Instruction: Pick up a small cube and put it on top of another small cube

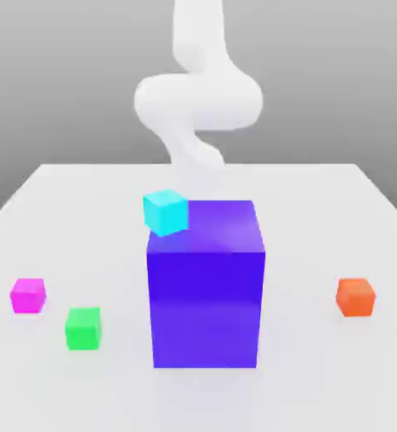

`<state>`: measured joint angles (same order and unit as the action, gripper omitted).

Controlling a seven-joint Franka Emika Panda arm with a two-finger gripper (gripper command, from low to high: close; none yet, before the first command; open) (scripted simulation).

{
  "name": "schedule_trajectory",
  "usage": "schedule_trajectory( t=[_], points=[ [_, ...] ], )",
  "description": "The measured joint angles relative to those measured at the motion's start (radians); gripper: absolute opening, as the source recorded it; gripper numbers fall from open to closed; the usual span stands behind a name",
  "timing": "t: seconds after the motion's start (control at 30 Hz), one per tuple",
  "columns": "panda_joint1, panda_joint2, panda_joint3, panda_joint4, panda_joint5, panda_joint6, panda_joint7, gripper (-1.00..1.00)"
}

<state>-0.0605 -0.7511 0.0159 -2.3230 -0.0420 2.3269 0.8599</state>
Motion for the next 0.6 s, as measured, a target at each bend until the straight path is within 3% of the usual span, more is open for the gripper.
schedule_trajectory(
  t=[0.6],
  points=[
    [-0.402, 0.367, 0.016, -0.160, -0.254, 0.177, 0.396, 0.00]
  ],
)
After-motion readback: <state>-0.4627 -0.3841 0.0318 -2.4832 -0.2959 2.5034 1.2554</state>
